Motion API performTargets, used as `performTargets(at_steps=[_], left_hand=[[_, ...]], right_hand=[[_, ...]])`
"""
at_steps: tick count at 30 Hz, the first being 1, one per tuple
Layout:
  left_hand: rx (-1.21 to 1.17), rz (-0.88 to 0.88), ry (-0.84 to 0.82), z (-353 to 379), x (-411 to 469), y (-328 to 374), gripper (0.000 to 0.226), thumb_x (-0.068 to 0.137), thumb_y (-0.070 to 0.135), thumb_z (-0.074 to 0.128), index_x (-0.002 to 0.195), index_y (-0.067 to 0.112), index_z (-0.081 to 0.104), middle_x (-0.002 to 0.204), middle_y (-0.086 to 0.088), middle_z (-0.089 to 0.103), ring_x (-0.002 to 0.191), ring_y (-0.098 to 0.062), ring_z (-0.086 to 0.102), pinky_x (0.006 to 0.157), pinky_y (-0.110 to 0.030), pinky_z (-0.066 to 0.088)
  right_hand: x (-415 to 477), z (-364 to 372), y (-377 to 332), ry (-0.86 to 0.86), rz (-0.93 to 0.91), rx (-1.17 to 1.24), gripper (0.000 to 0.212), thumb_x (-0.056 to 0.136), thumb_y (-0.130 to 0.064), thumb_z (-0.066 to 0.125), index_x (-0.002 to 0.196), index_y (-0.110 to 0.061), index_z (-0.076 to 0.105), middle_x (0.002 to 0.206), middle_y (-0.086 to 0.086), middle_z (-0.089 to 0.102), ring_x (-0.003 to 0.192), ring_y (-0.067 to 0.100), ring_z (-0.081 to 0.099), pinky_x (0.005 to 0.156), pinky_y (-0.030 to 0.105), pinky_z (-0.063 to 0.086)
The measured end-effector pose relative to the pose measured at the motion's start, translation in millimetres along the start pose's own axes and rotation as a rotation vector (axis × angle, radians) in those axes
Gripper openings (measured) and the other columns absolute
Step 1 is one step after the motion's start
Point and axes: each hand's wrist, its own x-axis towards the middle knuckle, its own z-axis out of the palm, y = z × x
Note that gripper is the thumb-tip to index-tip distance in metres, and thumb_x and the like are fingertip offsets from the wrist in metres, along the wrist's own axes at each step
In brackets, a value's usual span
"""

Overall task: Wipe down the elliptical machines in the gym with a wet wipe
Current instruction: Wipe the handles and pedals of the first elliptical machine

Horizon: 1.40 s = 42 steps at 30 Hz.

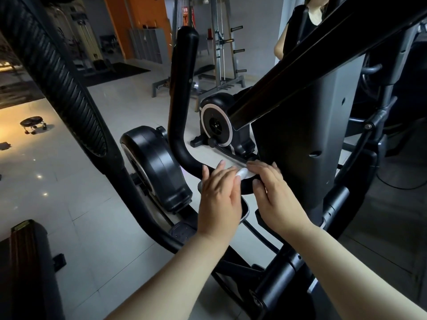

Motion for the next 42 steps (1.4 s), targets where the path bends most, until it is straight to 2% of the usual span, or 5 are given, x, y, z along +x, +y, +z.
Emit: performTargets(at_steps=[5, 11, 21, 36, 42], left_hand=[[-0.153, -0.024, -0.076, 4.7, -6.8, 24.7, 0.052, 0.111, 0.033, 0.027, 0.135, 0.004, 0.061, 0.14, -0.005, 0.062, 0.144, -0.014, 0.042, 0.127, -0.037, 0.009], [-0.31, -0.083, -0.051, -2.0, -9.9, 13.7, 0.051, 0.106, 0.023, 0.025, 0.141, 0.004, 0.056, 0.147, 0.007, 0.051, 0.147, -0.005, 0.037, 0.124, -0.046, 0.023], [-0.149, 0.062, -0.023, 0.3, -3.1, -0.1, 0.043, 0.105, 0.017, 0.033, 0.127, 0.0, 0.065, 0.136, -0.009, 0.064, 0.138, -0.019, 0.048, 0.122, -0.049, 0.024], [-0.047, 0.078, -0.081, -7.4, -1.7, -10.2, 0.043, 0.104, 0.019, 0.034, 0.127, 0.002, 0.066, 0.133, -0.007, 0.065, 0.141, -0.019, 0.045, 0.126, -0.045, 0.019], [-0.027, 0.078, -0.123, -7.6, -2.2, -12.7, 0.044, 0.104, 0.02, 0.033, 0.13, 0.001, 0.064, 0.135, -0.007, 0.063, 0.144, -0.02, 0.042, 0.127, -0.044, 0.016]], right_hand=[[-15.1, 0.5, -6.8, 0.013, -0.025, 0.105, 0.053, 0.095, -0.022, 0.034, 0.145, -0.015, 0.052, 0.145, -0.015, 0.046, 0.144, -0.003, 0.031, 0.123, 0.021, 0.009], [-13.7, 10.2, -14.9, 0.05, -0.04, -0.016, 0.053, 0.102, -0.043, 0.047, 0.146, -0.014, 0.052, 0.143, -0.002, 0.055, 0.144, 0.02, 0.041, 0.125, 0.043, 0.021], [-7.1, 2.7, 12.0, 0.186, -0.129, -0.263, 0.022, 0.1, -0.018, 0.055, 0.108, -0.007, 0.072, 0.114, 0.006, 0.07, 0.115, 0.027, 0.062, 0.112, 0.044, 0.041], [-4.6, -2.6, -1.8, 0.279, 0.055, -0.413, 0.024, 0.098, -0.021, 0.051, 0.099, -0.007, 0.07, 0.11, 0.008, 0.06, 0.097, 0.029, 0.049, 0.083, 0.04, 0.045], [-10.4, 5.7, -12.7, 0.092, -0.12, -0.334, 0.03, 0.098, -0.021, 0.053, 0.121, -0.009, 0.068, 0.118, 0.006, 0.058, 0.101, 0.024, 0.049, 0.091, 0.031, 0.048]])
